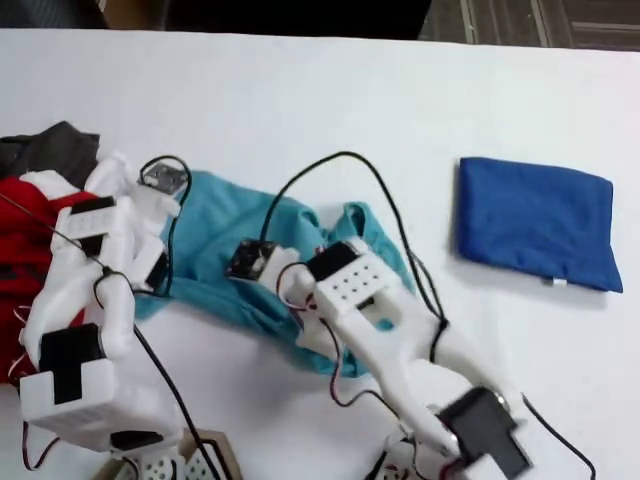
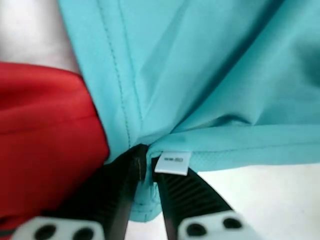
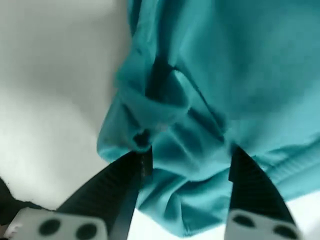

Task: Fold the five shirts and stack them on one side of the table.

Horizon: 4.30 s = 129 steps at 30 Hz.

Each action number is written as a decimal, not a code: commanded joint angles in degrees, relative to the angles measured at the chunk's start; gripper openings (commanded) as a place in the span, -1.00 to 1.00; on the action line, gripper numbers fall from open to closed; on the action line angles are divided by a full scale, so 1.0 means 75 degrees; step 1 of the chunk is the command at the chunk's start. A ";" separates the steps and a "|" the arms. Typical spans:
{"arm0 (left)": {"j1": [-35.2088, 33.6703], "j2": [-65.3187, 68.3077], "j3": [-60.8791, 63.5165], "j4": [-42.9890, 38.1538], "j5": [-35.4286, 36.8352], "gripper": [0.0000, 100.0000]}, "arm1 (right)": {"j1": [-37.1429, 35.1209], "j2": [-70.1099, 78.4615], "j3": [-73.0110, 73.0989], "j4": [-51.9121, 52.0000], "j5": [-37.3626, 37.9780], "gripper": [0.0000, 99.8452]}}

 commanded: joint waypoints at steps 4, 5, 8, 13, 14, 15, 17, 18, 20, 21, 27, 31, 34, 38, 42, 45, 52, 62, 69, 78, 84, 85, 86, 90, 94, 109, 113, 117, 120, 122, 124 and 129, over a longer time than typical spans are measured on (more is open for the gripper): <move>-0.0012 -0.0023 -0.0018 -0.0105 0.0094 -0.95 | -0.0076 0.0498 -0.0328 -0.0252 0.0047 -0.57; -0.0012 -0.0023 -0.0018 -0.0105 0.0094 -0.95 | -0.0076 0.0498 -0.0340 -0.0252 0.0047 -0.64; -0.0012 -0.0023 -0.0029 -0.0105 0.0094 -0.95 | 0.0006 0.0498 -0.0645 -0.0182 0.0047 -0.98; -0.0012 -0.0023 -0.0029 -0.0105 0.0082 -0.95 | 0.0486 0.0498 -0.1864 0.0651 0.0035 -0.96; -0.0012 -0.0023 -0.0029 -0.0105 0.0082 -0.95 | 0.0604 0.0498 -0.2192 0.0920 0.0047 -0.96; -0.0012 -0.0023 -0.0029 -0.0105 0.0070 -0.95 | 0.0721 0.0498 -0.2508 0.1155 0.0047 -0.96; -0.0012 -0.0023 -0.0029 -0.0105 0.0070 -0.95 | 0.1014 0.0498 -0.3083 0.1471 0.0094 -0.96; -0.0012 -0.0023 -0.0029 -0.0105 0.0070 -0.95 | 0.1225 0.0510 -0.3317 0.1530 0.0094 -0.96; -0.0012 -0.0023 -0.0041 -0.0105 0.0070 -0.95 | 0.1600 0.0580 -0.3657 0.1506 0.0105 -0.96; -0.0012 -0.0023 -0.0041 -0.0105 0.0070 -0.95 | 0.1788 0.0592 -0.3739 0.1354 0.0105 -0.96; -0.0012 -0.0023 -0.0064 -0.0105 0.0082 -0.95 | 0.2280 0.1424 -0.3763 0.0557 0.0094 -0.96; -0.0012 -0.0023 -0.0029 -0.0105 0.0070 -0.95 | 0.1975 0.1788 -0.3763 0.0944 0.0047 -0.96; -0.0012 -0.0023 -0.0029 -0.0105 0.0059 -0.95 | 0.1659 0.1741 -0.3774 0.1483 0.0047 -0.94; -0.0012 -0.0023 -0.0029 -0.0105 0.0059 -0.95 | 0.1424 0.1284 -0.3540 0.2022 0.0047 -0.71; -0.0012 -0.0023 -0.0041 -0.0105 0.0059 -0.95 | 0.1471 0.0826 -0.3048 0.2034 0.0035 -0.59; -0.0012 -0.0023 -0.0041 -0.0105 0.0059 -0.95 | 0.1459 0.0627 -0.2766 0.2034 0.0023 -0.67; -0.0012 -0.0023 -0.0053 -0.0105 0.0059 -0.95 | 0.1412 0.0580 -0.2766 0.1377 -0.0445 -0.82; -0.0012 -0.0023 -0.0041 -0.0105 0.0059 -0.95 | 0.1412 0.0592 -0.2766 0.0979 -0.0434 -0.71; -0.0012 -0.0023 -0.0053 -0.0105 0.0059 -0.95 | 0.0826 0.0568 -0.2766 0.0990 -0.0445 -0.70; -0.0012 -0.0023 -0.0041 -0.0105 0.0047 -0.95 | 0.0674 0.0592 -0.2766 0.0885 -0.0410 -0.71; -0.0012 -0.0023 -0.0029 -0.0105 0.0047 -0.95 | 0.1037 0.0510 -0.2801 0.0920 -0.0375 -0.94; -0.0012 -0.0023 -0.0029 -0.0105 0.0047 -0.95 | 0.1166 0.0463 -0.2907 0.0944 -0.0375 -0.96; -0.0012 -0.0023 -0.0029 -0.0105 0.0047 -0.95 | 0.1307 0.0369 -0.3036 0.1014 -0.0375 -0.96; -0.0012 -0.0023 -0.0029 -0.0105 0.0047 -0.95 | 0.1694 -0.0240 -0.3915 0.1424 -0.0363 -0.96; -0.0012 -0.0023 -0.0018 -0.0105 0.0047 -0.95 | 0.1975 -0.0475 -0.4384 0.1565 -0.0363 -0.96; -0.0012 -0.0012 -0.0018 -0.0105 0.0047 -0.95 | 0.2139 0.1073 -0.4337 0.1881 -0.0363 -0.91; -0.0012 -0.0012 -0.0041 -0.0105 0.0047 -0.95 | 0.1764 0.0533 -0.4056 0.2174 -0.0363 -0.83; -0.0012 -0.0012 -0.0029 -0.0105 0.0047 -0.95 | 0.1577 0.0252 -0.3493 0.1963 -0.0363 -0.86; -0.0012 -0.0012 -0.0029 -0.0105 0.0047 -0.95 | 0.1623 0.0240 -0.3141 0.1623 -0.0363 -0.86; -0.0012 -0.0012 -0.0029 -0.0105 0.0047 -0.95 | 0.1682 0.0252 -0.2942 0.1354 -0.0363 -0.86; -0.0012 -0.0012 -0.0029 -0.0105 0.0047 -0.95 | 0.1741 0.0252 -0.2813 0.1096 -0.0363 -0.85; -0.0012 -0.0012 -0.0029 -0.0105 0.0047 -0.95 | 0.1764 0.0252 -0.2626 0.0979 -0.0375 -0.60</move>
